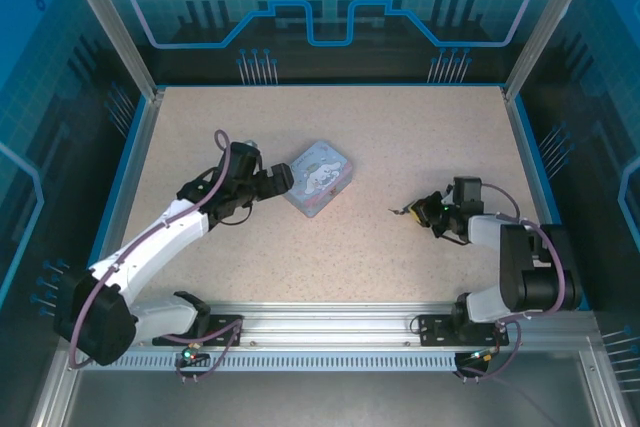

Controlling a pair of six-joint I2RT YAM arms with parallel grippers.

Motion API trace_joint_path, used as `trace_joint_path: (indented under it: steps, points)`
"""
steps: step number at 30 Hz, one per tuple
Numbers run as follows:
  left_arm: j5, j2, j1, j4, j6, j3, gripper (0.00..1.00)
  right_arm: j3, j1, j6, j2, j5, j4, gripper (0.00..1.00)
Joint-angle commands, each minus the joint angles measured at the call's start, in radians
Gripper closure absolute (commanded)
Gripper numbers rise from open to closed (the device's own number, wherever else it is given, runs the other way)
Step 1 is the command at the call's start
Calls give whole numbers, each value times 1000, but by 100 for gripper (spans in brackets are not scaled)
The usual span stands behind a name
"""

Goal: Unlock a padlock with a key

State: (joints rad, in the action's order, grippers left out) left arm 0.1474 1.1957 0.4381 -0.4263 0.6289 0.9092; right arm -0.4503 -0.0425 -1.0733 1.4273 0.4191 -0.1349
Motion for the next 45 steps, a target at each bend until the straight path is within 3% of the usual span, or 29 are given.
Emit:
trace_joint_path:
  steps: [1,8,21,23,25,27,32,39,45]
  points:
    - [-25,-24,-9,-28,5,10,1,10,-19,38,-35,-16,77,95]
    - [-29,-32,-9,-28,9,8,1,5,-22,59,-41,-23,135,88]
    - [-21,-58,-9,-50,4,29,1,-2,-78,113,-198,-74,351,35]
    - [-17,-61,-9,-54,2,30,1,-10,-95,120,-238,-84,403,25]
    - [-9,-66,-9,-60,0,35,1,-22,-111,121,-293,-96,459,8]
    - [4,-68,-9,-71,-7,44,1,-48,-121,125,-346,-107,511,1]
    - [51,-70,-11,-90,-32,75,1,-168,-127,166,-437,-153,612,0]
    - [192,-96,-11,5,-168,55,1,-366,-122,268,-401,-292,691,0]
    - [314,-154,-10,211,-405,-29,1,-410,-48,338,-394,-605,605,0]
